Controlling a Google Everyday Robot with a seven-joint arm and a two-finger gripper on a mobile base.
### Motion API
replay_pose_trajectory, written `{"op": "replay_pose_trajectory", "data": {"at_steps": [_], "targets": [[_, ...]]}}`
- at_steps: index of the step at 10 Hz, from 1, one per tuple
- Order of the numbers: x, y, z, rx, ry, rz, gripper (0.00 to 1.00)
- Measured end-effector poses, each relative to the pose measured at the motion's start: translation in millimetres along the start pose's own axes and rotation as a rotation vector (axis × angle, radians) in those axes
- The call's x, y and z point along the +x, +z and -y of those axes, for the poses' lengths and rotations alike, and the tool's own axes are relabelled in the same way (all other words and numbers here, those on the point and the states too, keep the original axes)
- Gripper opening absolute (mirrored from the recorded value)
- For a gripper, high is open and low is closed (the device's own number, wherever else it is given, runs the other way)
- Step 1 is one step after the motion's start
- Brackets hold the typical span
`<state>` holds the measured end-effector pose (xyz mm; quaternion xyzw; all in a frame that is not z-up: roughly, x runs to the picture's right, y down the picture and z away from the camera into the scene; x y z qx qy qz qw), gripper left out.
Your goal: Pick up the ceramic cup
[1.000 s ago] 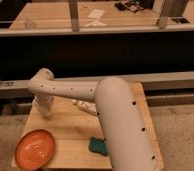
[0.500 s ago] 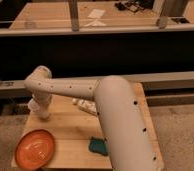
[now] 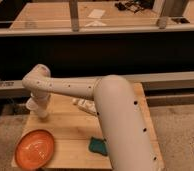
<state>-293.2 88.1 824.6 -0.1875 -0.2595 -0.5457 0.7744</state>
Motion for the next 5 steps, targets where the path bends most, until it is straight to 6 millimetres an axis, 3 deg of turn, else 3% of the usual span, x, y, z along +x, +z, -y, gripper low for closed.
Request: {"op": "replay_pose_trajectory", "data": {"at_steps": [2,5], "targets": [[-2.1,-1.8,2.6,0.001,-0.012,0.005,0.24],[-3.1,-6.7,4.5,0.003,-0.024,0.009,0.17]]}}
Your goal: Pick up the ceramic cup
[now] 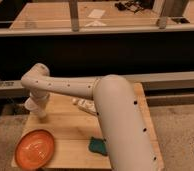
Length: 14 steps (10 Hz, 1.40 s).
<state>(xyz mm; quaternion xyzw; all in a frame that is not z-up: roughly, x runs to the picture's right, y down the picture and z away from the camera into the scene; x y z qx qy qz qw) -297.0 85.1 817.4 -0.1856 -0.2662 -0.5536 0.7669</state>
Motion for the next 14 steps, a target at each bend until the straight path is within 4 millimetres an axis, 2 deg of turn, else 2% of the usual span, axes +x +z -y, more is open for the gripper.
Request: {"op": "replay_pose_trajectory", "data": {"at_steps": [5,14], "targets": [[-2.2,-7.4,3.4,0.003,-0.022,0.005,0.17],[-2.5,-7.3,3.4,0.003,-0.023,0.006,0.17]]}}
